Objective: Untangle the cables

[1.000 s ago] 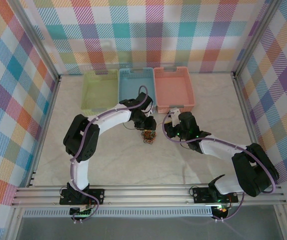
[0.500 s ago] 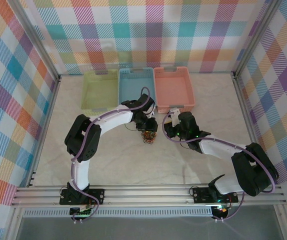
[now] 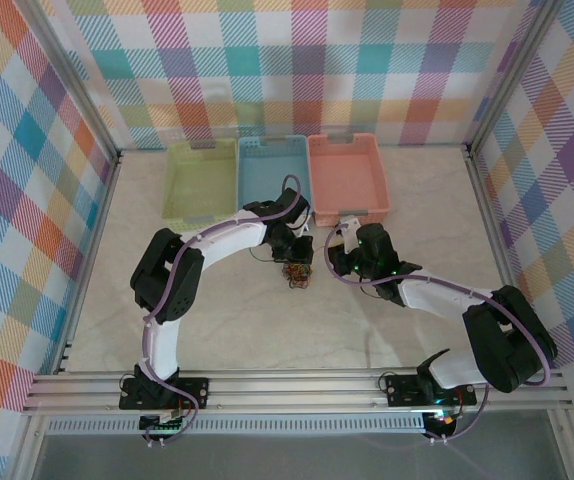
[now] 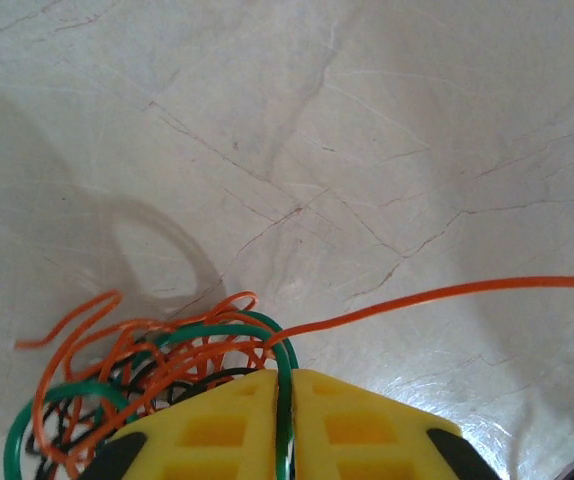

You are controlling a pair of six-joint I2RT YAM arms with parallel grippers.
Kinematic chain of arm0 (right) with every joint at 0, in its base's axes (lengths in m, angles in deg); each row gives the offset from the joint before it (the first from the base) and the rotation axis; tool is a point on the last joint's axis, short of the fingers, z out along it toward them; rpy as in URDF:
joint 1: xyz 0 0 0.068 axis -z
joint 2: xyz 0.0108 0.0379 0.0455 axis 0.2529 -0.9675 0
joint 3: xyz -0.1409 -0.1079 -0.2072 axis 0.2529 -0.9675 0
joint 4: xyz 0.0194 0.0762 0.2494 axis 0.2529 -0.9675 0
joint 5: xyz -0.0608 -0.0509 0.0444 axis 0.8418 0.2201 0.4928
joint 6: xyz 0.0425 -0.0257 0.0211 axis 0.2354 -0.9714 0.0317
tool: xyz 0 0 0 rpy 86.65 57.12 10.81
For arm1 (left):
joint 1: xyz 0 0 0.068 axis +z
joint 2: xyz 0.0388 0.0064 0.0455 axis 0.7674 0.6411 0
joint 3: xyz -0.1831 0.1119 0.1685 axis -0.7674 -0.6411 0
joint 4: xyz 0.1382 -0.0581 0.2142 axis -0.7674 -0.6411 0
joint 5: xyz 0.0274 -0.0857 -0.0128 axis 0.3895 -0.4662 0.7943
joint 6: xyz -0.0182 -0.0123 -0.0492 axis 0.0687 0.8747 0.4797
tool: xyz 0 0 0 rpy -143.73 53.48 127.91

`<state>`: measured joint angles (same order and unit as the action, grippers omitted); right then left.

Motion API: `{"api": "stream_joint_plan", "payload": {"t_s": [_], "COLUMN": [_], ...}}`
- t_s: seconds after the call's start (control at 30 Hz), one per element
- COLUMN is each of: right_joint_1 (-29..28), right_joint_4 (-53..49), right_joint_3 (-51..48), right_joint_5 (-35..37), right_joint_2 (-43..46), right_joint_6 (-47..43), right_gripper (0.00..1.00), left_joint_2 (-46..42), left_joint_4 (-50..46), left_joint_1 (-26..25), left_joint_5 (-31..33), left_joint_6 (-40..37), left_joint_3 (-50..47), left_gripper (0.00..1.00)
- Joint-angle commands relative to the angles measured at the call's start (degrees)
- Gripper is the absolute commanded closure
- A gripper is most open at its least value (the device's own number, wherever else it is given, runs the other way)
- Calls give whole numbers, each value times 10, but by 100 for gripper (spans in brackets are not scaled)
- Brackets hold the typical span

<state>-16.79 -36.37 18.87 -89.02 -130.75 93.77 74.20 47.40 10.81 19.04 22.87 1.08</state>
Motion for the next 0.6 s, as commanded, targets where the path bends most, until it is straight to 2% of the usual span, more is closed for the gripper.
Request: {"api": "stream_joint_plan", "payload": {"t_s": [0.0, 0.17, 0.33, 0.57], "right_joint_1": [3, 3, 3, 3], "right_joint_4": [8, 8, 6, 3], "right_joint_3": [15, 15, 15, 13], "right_joint_5": [-8, -7, 4, 14], "right_joint_2": [-6, -5, -5, -1], "right_joint_6": [7, 7, 9, 9], "right_gripper": [100, 100, 100, 100], "left_joint_2": [-6, -28, -72, -155], "left_joint_4": [-5, 0, 13, 46], "left_joint_1": [-8, -8, -8, -8], "left_joint_5": [4, 20, 37, 42], "left_joint_6": [-5, -3, 2, 3], "left_joint_3": [-8, -20, -53, -119], "left_gripper": [91, 93, 100, 100]}}
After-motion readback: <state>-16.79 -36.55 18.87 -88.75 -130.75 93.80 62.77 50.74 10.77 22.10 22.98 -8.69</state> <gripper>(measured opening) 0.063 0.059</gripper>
